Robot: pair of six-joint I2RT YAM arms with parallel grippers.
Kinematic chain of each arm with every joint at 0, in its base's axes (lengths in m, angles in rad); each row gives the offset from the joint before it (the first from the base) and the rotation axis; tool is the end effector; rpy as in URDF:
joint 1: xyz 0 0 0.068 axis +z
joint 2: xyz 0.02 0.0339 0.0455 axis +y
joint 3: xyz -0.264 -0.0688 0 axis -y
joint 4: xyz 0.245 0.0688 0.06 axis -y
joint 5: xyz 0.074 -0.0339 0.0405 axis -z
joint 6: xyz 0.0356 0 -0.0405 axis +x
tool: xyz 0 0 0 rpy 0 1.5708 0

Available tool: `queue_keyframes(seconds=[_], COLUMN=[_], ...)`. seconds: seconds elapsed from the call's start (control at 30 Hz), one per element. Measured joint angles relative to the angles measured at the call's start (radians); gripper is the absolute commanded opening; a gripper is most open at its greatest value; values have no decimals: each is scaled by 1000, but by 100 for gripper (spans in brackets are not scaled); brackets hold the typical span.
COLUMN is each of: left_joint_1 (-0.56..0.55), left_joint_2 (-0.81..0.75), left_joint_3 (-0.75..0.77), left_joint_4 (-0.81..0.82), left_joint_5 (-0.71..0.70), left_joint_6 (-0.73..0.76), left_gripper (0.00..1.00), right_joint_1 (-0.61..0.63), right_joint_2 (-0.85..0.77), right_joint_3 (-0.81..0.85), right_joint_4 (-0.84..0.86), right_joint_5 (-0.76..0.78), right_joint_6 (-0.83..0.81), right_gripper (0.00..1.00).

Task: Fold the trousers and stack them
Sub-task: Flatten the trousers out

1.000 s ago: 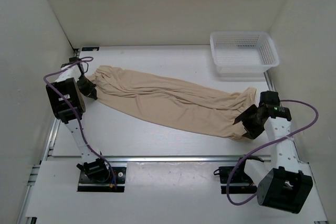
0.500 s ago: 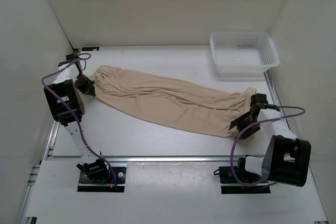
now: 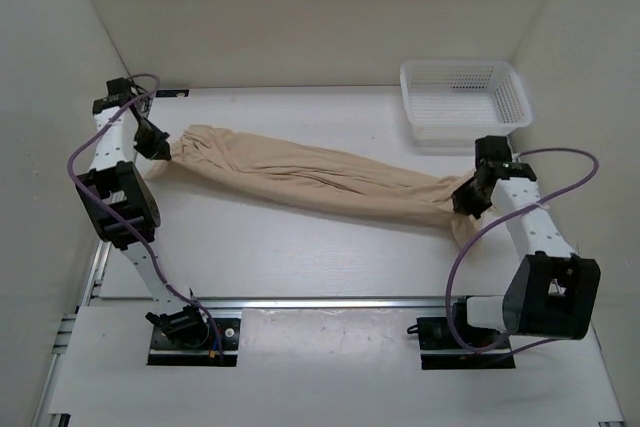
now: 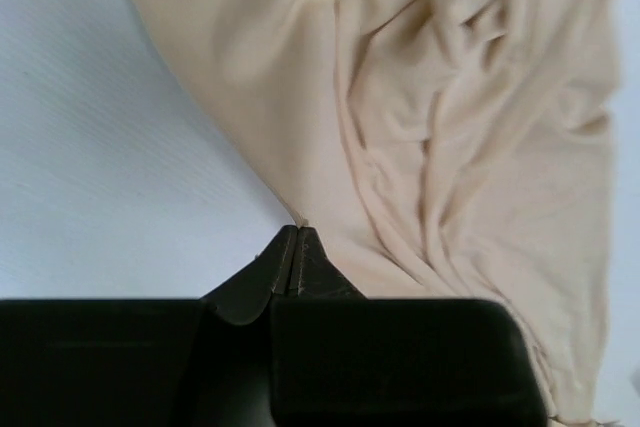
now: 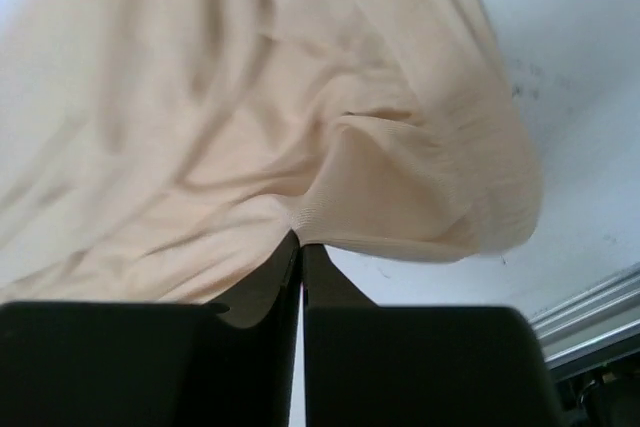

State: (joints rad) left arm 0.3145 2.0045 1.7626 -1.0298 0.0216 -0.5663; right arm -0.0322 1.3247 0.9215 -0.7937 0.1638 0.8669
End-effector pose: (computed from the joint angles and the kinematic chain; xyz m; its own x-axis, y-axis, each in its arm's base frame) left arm 0.3953 0.1278 0.2479 -0.6042 -0.7606 -0.2376 -0.7434 0.6454 -0.1755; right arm 0.2441 -0.0137 0.2270 -0.5326 0.7697 -0.3521 0.7684 0.6141 0.1802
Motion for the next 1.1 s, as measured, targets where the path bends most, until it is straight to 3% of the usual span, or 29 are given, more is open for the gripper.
queue_keyframes(seconds=[0.13,0.27,0.47,0.6,0.63,0.7,0.73,0.77,0.9,0.97,1.0,1.03,1.1], left_joint_1=[16,38,73,91,98,117,128,137,159,143,130,111,68], left_joint_2=[-67,-166,-339,-418,-440,-485,-510,-534,-572,-571,-568,-560,-530], left_joint_3=[74,67,-190,-376,-406,-433,-434,-430,-369,-348,-343,-336,-319], left_joint_4=[-27,-37,-36,-51,-63,-82,-87,-88,-90,-72,-64,-57,-42], left_joint_5=[2,0,-44,-113,-132,-167,-181,-193,-200,-182,-167,-149,-116], left_joint_6=[0,-1,-21,-47,-51,-46,-44,-40,-17,-3,4,15,30], left_gripper=[10,10,10,10,28,78,99,100,100,93,86,69,50], right_joint_1=[1,1,3,36,45,53,54,54,54,54,54,54,54], right_joint_2=[-60,-150,-361,-489,-507,-528,-533,-535,-534,-518,-504,-488,-448], right_joint_3=[136,135,-14,-46,-42,-27,-17,-9,16,31,40,49,64], right_joint_4=[-21,-64,-185,-302,-322,-360,-378,-389,-411,-408,-402,-393,-356], right_joint_5=[46,59,48,39,38,40,47,55,85,82,76,68,52], right_joint_6=[-46,-68,-78,-64,-60,-53,-52,-52,-53,-55,-56,-56,-66], right_gripper=[1,1,1,22,24,30,30,30,31,31,30,25,18])
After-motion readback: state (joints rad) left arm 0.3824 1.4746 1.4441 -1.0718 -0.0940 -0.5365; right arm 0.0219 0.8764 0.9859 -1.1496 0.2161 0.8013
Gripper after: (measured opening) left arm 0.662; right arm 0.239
